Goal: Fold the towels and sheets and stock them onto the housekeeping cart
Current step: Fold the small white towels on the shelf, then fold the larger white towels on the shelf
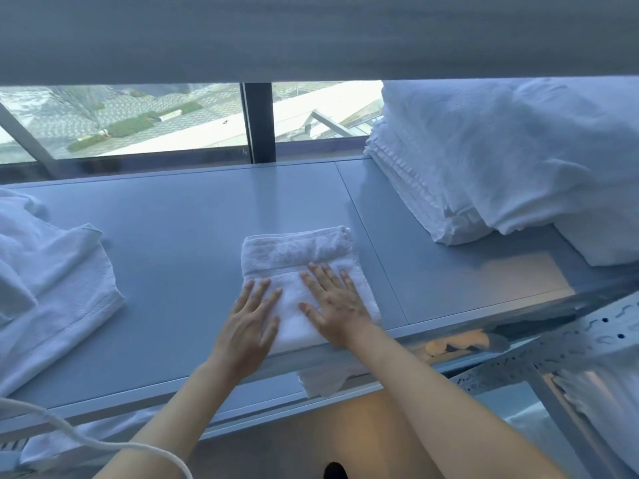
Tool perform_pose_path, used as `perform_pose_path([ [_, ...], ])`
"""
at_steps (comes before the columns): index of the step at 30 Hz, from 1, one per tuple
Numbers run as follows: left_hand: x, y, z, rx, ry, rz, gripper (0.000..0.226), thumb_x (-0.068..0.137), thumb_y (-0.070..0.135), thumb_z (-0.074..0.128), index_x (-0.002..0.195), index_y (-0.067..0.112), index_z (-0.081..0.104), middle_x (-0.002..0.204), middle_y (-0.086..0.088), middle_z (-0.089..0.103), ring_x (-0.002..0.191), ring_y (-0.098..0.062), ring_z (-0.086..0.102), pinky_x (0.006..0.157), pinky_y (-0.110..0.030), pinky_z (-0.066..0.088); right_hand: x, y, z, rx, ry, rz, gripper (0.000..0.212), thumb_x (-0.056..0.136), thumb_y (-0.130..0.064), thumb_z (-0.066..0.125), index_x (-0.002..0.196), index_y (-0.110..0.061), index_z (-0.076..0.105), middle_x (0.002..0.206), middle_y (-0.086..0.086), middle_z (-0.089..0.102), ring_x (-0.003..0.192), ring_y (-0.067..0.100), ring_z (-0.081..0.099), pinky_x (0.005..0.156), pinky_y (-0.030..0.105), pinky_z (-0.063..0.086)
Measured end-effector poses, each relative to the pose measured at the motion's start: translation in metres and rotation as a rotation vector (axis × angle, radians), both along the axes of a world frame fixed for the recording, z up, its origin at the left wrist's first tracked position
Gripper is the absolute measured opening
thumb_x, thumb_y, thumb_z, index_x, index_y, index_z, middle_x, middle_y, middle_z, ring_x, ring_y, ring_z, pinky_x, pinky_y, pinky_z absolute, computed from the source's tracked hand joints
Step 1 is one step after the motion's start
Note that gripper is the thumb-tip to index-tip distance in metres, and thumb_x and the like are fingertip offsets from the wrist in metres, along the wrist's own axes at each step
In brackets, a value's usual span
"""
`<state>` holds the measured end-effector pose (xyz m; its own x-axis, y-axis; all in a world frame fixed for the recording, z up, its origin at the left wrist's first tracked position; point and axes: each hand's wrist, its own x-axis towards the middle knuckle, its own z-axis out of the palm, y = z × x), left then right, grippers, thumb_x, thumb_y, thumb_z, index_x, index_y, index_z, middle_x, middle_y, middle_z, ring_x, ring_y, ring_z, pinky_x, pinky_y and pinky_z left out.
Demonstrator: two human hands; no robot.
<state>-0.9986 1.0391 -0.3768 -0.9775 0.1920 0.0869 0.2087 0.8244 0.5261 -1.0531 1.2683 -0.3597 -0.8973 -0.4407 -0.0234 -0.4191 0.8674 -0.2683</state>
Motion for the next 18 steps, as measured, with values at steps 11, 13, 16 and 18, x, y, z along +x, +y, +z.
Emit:
perform_pose_path([
  [11,-0.089,0.107,0.011,-0.001,-0.124,-0.198,0.066,0.100,0.061,0.048,0.160,0.044,0.026,0.170,0.016,0.002,0.157,-0.009,-0.008,0.128,-0.035,0.008,-0.087,0.139,0.008,0.091,-0.007,-0.040,0.062,0.106,-0.055,0.034,0.163,-0.037,0.017,0.171,-0.014,0.007,0.157,0.008,0.002,0.128,0.038,0.001],
  [13,-0.103,0.135,0.011,-0.031,-0.100,-0.202,0.066,0.100,0.062,0.045,0.160,0.042,0.026,0.171,0.013,0.003,0.158,-0.013,-0.007,0.128,-0.037,0.008,-0.098,0.162,0.010,0.104,-0.004,-0.055,0.061,0.106,-0.053,0.034,0.163,-0.036,0.018,0.171,-0.014,0.008,0.157,0.008,0.003,0.128,0.038,0.001],
  [16,-0.117,0.171,0.009,-0.068,-0.059,-0.193,0.066,0.101,0.061,0.043,0.161,0.039,0.026,0.172,0.008,0.005,0.159,-0.018,-0.005,0.128,-0.040,0.009,-0.110,0.192,0.012,0.113,0.001,-0.067,0.061,0.107,-0.051,0.035,0.163,-0.034,0.018,0.171,-0.013,0.009,0.158,0.009,0.004,0.128,0.038,0.002],
  [18,-0.122,0.183,0.007,-0.089,-0.050,-0.193,0.066,0.101,0.062,0.041,0.161,0.039,0.026,0.172,0.007,0.005,0.159,-0.019,-0.005,0.128,-0.040,0.010,-0.114,0.203,0.013,0.116,0.008,-0.061,0.061,0.107,-0.050,0.035,0.163,-0.033,0.017,0.171,-0.012,0.009,0.158,0.009,0.004,0.128,0.038,0.001],
])
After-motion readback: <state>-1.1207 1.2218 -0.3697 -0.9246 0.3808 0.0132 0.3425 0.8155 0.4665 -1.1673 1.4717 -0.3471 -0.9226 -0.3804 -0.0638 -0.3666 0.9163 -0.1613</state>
